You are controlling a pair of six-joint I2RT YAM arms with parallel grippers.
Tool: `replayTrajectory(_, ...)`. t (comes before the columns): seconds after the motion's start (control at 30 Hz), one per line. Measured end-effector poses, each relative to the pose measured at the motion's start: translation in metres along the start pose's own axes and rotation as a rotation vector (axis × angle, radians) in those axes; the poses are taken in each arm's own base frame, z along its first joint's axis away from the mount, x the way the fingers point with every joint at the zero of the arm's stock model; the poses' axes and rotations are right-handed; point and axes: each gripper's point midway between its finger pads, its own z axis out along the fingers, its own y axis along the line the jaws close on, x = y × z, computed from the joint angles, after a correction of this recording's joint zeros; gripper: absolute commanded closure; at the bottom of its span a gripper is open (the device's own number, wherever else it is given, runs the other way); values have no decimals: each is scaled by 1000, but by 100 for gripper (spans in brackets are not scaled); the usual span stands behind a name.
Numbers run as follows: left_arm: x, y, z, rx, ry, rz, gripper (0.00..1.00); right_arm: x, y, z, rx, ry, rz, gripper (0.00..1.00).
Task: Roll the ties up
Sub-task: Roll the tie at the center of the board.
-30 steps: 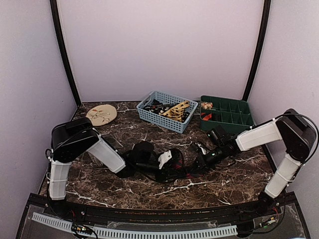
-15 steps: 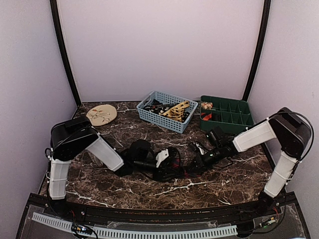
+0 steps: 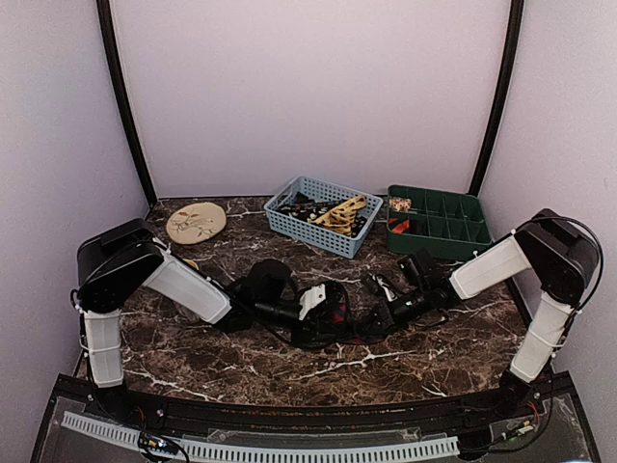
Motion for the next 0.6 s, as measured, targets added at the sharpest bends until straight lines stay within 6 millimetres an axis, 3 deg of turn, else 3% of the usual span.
replayTrajectory(0.17,16,5,3,-25,84,-2,83,0,0,0,-1,-1,-3,98)
replayTrajectory(0.43,33,9,11,-58,183,-1,83,-6,6,-11,-20,-19,18,60)
replayTrajectory(0.6,33,8,15,-76,213,20,82,-13,16,-22,-41,-47,75,48)
